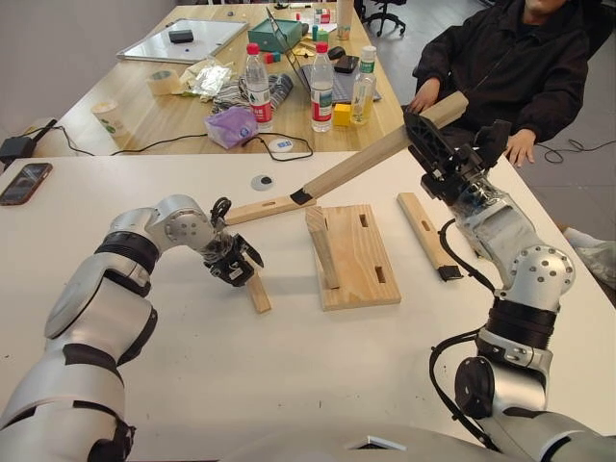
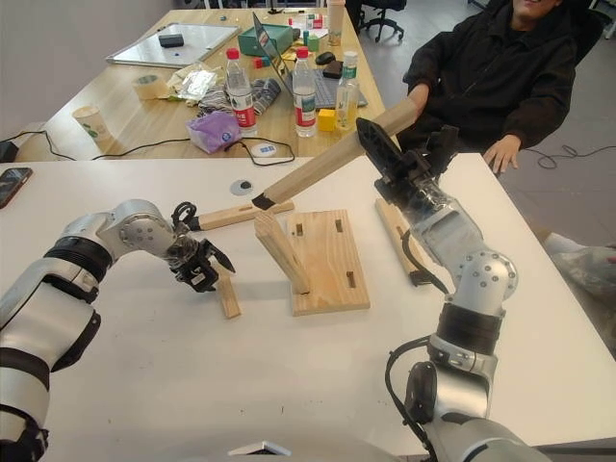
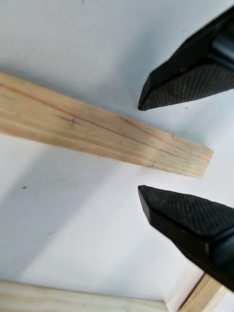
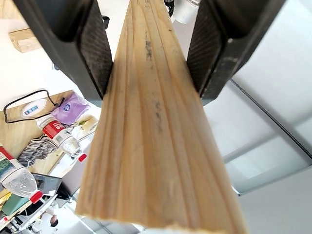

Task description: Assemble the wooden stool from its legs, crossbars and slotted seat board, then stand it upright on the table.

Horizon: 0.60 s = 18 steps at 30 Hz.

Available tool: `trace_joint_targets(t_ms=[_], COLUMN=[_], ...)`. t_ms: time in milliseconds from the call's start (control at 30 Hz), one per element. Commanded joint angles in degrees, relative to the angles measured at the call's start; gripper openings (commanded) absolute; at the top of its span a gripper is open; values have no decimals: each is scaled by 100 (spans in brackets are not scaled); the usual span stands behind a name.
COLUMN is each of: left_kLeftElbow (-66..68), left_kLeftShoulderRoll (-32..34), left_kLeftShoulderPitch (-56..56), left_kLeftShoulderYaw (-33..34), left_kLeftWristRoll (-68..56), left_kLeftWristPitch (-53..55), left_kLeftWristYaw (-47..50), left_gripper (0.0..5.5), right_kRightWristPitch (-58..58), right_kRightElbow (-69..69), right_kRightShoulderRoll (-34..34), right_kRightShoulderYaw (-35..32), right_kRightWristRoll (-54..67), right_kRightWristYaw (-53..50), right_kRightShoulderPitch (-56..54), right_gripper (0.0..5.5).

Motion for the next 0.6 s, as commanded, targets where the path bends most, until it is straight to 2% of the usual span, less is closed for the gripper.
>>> trace_joint_targets(t_ms=[33,267,433,600], left_kLeftElbow=[259,344,415,423], left_kLeftShoulderRoll=[23,107,309,811], left_kLeftShoulderPitch=[458,511,528,682], left_kLeftShoulderYaw=[-295,-362,-498,-832], left_kLeftWristRoll=[257,279,458,696], left_kLeftWristPitch=[-68,-139,-180,-198], left_kLeftWristYaw=[-320,-253,-265,-624], left_gripper=[235,147,147,147], right_kRightWristPitch=[-174,-330,-413,-468], right_kRightElbow=[-449,-688,-688,-671], right_kRightShoulderRoll=[169,53,-46,-69], right_kRightShoulderYaw=[-37,-50,-33,11], right_kRightWristRoll=[224,466,497,465], right_kRightWristYaw=[-332,-600,-603,-582], right_kRightShoulderPitch=[391,682,762,762], right_gripper=[206,206,206,206])
